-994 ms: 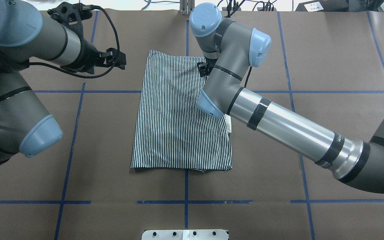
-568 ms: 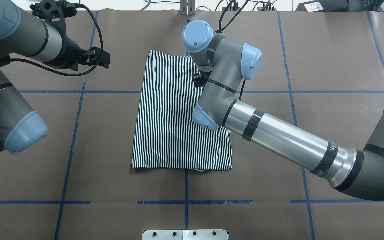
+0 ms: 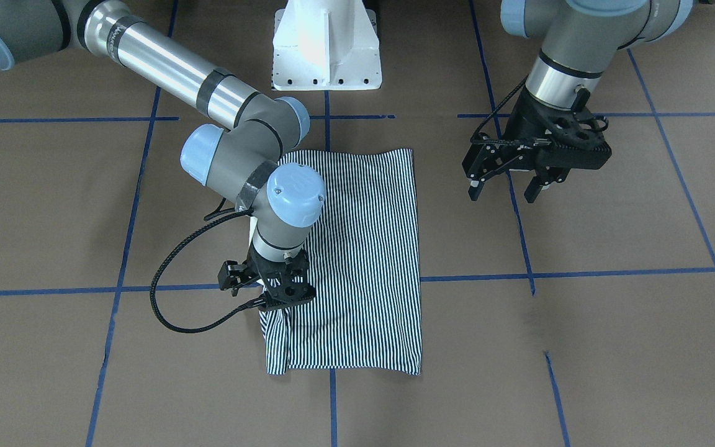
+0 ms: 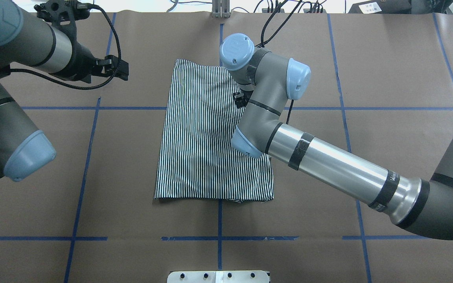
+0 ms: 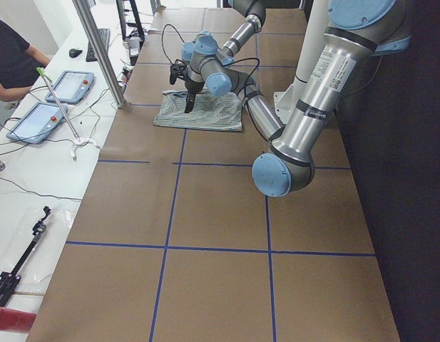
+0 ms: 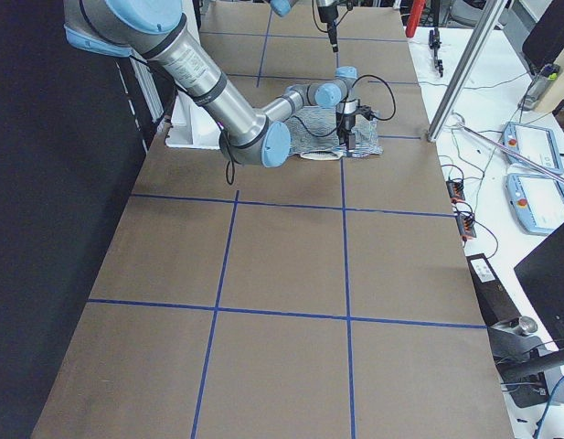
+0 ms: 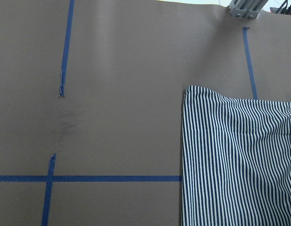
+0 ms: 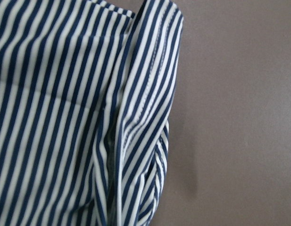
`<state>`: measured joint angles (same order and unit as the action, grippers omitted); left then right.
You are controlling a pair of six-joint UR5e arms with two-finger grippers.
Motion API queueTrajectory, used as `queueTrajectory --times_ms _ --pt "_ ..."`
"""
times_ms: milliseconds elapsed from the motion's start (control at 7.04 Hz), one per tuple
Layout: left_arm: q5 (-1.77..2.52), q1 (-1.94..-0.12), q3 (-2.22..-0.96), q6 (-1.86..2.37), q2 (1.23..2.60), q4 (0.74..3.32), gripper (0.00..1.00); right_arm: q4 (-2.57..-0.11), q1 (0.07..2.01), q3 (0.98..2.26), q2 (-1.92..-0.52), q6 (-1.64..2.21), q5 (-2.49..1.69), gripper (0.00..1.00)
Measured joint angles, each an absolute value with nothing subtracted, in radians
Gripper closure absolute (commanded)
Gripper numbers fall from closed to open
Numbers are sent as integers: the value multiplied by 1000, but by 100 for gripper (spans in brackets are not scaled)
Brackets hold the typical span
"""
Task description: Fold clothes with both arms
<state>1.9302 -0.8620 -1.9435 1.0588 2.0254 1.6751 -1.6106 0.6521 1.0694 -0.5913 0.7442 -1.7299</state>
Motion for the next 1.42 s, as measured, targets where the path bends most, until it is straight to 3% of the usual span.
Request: queueTrajectory --times_ms 994,1420 --pt "1931 -857 -1941 1067 2029 1675 0 -1587 671 1059 -613 720 -1729 0" --pt "1931 -856 -1943 1069 2032 1676 0 -1595 796 1170 -742 557 -1770 0"
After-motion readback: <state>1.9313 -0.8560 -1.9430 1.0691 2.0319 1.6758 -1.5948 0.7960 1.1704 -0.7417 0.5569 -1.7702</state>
